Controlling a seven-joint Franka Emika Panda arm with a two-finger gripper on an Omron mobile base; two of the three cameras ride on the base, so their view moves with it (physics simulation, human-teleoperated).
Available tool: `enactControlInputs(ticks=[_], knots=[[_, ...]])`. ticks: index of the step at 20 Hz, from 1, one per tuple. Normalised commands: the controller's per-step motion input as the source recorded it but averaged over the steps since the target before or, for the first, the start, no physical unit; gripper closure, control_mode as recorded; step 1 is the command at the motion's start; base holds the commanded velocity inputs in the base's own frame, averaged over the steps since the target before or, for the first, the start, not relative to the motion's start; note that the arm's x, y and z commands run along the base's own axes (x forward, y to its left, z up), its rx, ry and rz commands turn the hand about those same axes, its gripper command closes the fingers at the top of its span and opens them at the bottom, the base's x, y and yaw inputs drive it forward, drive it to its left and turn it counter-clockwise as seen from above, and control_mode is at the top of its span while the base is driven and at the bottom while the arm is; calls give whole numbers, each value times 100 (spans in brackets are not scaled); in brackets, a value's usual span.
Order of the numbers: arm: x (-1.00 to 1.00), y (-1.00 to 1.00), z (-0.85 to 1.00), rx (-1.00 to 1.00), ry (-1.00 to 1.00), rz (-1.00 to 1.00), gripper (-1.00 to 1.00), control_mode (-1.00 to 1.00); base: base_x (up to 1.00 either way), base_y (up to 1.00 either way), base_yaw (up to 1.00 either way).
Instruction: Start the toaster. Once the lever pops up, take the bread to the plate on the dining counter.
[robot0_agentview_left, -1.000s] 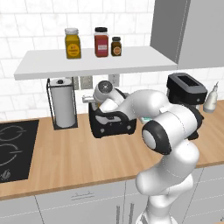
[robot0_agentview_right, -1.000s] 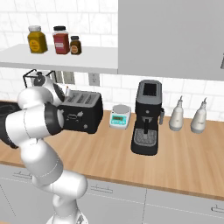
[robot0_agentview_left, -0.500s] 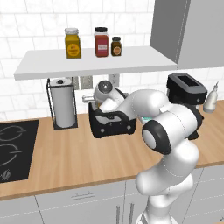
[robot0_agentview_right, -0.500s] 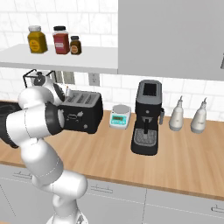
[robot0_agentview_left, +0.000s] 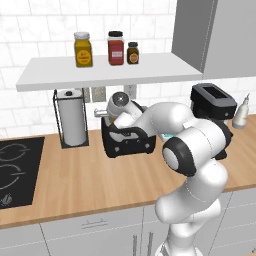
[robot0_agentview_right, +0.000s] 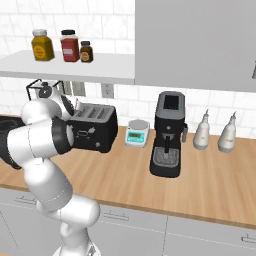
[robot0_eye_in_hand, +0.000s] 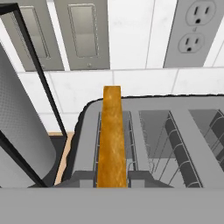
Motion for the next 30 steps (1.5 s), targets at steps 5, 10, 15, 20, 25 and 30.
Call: enactControlInputs(ticks=[5, 10, 15, 20, 25, 30], knots=[[0, 0, 0, 0, 0, 0, 100, -100, 0, 0, 0], [0, 0, 0, 0, 0, 0, 100, -100, 0, 0, 0], [0, 0, 0, 0, 0, 0, 100, -100, 0, 0, 0], [0, 0, 0, 0, 0, 0, 100, -100, 0, 0, 0], [-2, 0, 12, 0, 0, 0, 100, -100, 0, 0, 0], [-16, 0, 28, 0, -4, 0, 100, -100, 0, 0, 0]])
